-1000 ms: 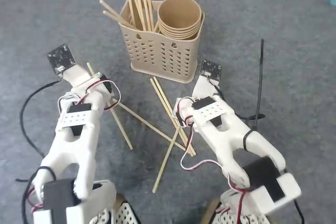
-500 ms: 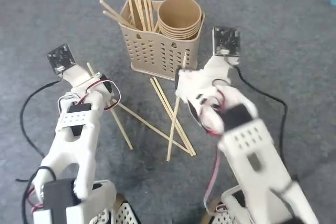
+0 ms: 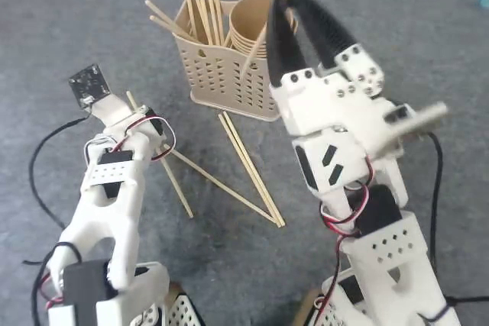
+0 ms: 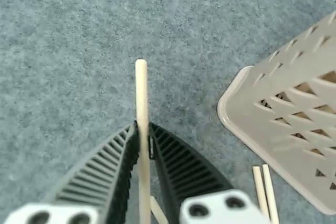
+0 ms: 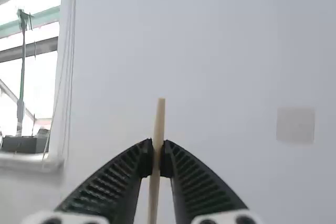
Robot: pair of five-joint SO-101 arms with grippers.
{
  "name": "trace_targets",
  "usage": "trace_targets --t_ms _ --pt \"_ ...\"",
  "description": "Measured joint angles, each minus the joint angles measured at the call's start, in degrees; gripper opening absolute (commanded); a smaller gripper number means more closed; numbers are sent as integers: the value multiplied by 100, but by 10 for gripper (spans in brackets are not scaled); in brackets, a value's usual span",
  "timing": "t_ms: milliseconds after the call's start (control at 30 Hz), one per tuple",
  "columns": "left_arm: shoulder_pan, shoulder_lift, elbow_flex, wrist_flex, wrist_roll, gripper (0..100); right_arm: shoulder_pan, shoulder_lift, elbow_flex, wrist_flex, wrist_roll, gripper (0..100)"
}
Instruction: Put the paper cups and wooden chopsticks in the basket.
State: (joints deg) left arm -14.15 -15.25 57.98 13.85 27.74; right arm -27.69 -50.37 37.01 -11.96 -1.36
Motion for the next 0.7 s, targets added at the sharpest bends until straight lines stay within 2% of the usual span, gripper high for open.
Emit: trace_targets --t_ms 133,333,500,600,700 --pt "0 0 0 0 0 11 -185 923 -431 -1029 712 13" --pt "0 0 0 0 0 11 -255 3086 -1503 -2145 1160 11" --pt "0 0 0 0 0 11 -299 4633 -2637 -2356 1310 13" --pt "0 0 0 -97 0 11 -299 5116 -2743 -2374 1310 24" --pt "0 97 -9 -308 0 11 -290 5248 -2602 -2400 1310 84"
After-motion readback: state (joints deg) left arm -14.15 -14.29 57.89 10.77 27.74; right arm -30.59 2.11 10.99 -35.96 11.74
